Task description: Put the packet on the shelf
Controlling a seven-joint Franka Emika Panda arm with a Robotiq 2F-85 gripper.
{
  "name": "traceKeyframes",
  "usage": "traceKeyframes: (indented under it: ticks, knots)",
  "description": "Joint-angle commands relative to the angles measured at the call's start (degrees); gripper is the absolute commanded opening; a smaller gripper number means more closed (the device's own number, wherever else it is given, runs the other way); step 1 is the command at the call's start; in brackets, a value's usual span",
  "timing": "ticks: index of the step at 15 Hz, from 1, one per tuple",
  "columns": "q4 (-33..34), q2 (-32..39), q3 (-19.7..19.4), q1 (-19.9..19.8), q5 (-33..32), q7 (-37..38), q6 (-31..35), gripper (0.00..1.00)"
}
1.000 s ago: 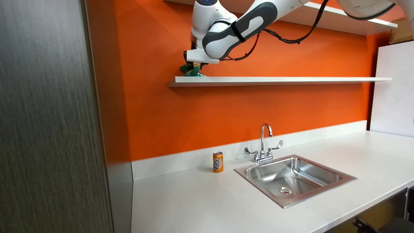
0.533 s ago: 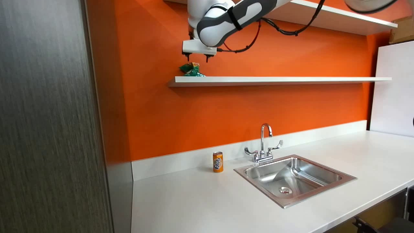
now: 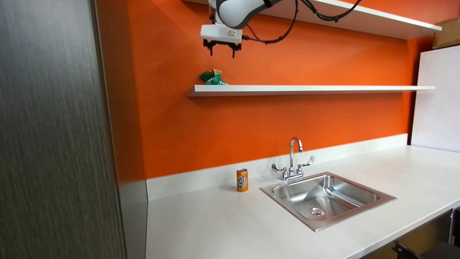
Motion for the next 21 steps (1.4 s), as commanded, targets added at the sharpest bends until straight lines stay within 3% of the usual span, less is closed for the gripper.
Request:
traceKeyframes:
  ticks: [1, 2, 13, 16, 21]
  knots:
    - [-8.72, -8.44, 0.62, -0.4, 6.32, 0.77, -3.35, 1.0]
    - [-11.01, -10.74, -3.14, 3.23, 8.82, 0.53, -4.32, 1.0]
    - [-37.79, -31.75, -3.7, 5.13, 27.43, -3.56, -15.67, 1.0]
    - [-45.89, -34.84, -5.14, 6.05, 33.16, -9.81, -11.61, 1.0]
    - [-59.59, -37.42, -8.07, 7.31, 39.6, -26.27, 4.16, 1.0]
